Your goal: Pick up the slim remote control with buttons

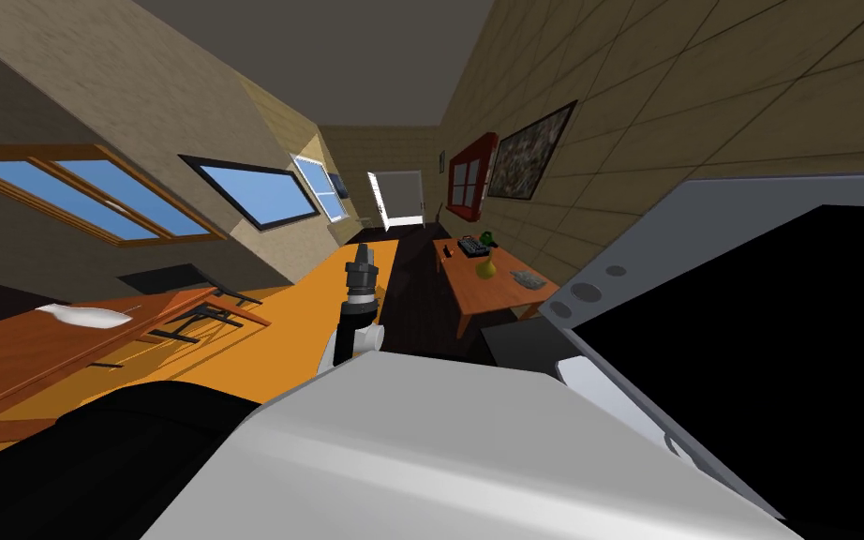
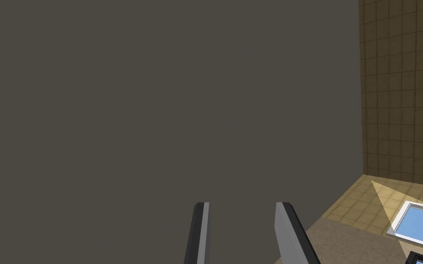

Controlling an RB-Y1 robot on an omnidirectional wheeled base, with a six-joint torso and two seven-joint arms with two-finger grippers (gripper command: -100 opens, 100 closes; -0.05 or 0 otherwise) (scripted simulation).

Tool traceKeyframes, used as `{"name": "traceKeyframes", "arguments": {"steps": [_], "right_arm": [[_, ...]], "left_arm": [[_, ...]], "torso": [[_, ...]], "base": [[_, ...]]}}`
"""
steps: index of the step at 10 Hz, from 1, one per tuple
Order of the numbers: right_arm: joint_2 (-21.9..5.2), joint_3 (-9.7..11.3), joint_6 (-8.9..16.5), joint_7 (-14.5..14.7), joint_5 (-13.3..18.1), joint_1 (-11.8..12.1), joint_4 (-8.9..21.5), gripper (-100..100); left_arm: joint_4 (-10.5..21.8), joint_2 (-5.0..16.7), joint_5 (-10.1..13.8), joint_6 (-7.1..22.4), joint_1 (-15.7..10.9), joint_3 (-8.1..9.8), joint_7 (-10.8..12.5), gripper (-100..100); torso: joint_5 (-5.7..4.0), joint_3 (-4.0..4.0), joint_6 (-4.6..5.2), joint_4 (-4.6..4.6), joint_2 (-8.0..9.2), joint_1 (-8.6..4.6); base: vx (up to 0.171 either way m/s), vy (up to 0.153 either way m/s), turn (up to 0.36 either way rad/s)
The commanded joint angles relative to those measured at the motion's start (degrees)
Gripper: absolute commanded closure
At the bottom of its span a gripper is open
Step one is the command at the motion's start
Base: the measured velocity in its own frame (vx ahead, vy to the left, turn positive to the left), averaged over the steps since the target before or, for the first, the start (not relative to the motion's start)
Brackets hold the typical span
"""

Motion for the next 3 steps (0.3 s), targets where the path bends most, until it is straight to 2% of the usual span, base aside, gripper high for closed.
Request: {"name": "traceKeyframes", "arguments": {"steps": [1,2,3], "right_arm": [[-0.5,0.4,0.4,-1.1,0.3,0.8,-1.6,100],[-0.4,0.3,0.3,-0.9,0.2,0.7,-1.5,100],[-0.4,0.4,0.4,-1.1,0.2,0.8,-1.7,0]], "left_arm": [[0.0,0.0,0.0,0.0,0.0,0.00,0.0,0],[0.0,0.0,0.0,0.0,0.0,0.00,0.0,0],[0.0,0.0,0.0,0.0,0.0,0.00,0.0,0]], "torso": [[0.00,0.00,0.00,0.00,0.00,0.00],[-0.01,0.03,-0.01,0.01,0.06,-0.07],[-0.01,0.05,-0.02,0.01,0.10,-0.11]], "base": [[0.014,0.015,0.007],[0.000,0.000,0.000],[0.000,0.000,0.000]]}}
